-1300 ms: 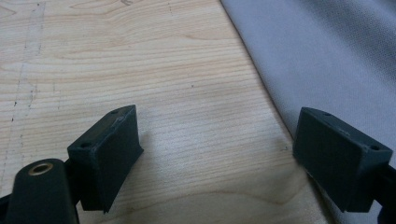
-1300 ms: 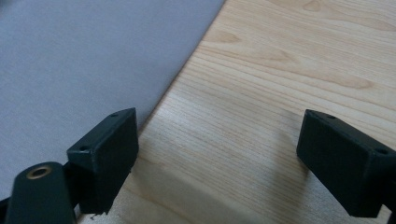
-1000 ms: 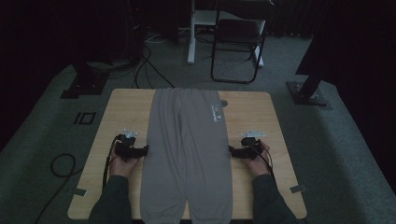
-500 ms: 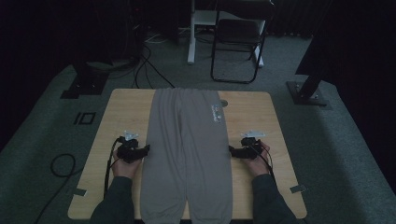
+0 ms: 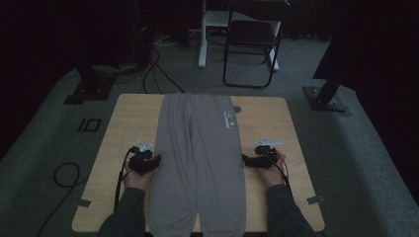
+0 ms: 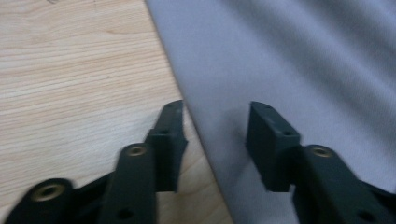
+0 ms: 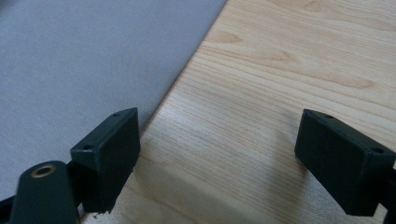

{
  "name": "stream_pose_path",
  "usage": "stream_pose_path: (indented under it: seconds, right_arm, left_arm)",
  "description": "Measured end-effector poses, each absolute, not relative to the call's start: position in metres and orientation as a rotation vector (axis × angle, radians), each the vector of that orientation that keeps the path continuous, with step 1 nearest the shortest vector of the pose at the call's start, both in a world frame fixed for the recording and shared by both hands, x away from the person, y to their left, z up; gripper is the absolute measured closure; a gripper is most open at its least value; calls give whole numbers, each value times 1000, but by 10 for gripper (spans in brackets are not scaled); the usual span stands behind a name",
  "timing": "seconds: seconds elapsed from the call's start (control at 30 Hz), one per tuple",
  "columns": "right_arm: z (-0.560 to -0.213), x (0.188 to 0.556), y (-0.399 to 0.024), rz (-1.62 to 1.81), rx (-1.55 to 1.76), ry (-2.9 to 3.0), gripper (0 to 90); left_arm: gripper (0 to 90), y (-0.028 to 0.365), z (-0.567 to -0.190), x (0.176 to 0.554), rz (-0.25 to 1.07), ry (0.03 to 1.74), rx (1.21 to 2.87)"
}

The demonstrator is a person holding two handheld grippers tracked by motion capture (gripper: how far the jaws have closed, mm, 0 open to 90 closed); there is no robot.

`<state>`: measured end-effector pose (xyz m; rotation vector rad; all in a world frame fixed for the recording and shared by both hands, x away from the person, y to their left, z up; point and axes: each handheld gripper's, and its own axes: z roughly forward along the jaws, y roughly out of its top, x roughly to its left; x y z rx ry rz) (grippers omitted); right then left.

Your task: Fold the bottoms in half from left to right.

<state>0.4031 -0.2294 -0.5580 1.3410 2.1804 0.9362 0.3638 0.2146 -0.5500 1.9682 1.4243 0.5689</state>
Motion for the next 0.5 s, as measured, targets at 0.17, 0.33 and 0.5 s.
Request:
stream_pose_path:
  seconds: [0.17,0.33,0.5]
  right_arm:
    - [-558,403,-229,936,1340,2181,143]
    - [-558,403,-229,937,1341,2180,144]
    - [-558,403,-229,937,1341,2181,144]
  left_arm:
    - [752,219,-549,363,556,1436,1960]
    - [817,222,-549,366,550,1458,1942]
    - [591,224,-551,371,551,1471,1897]
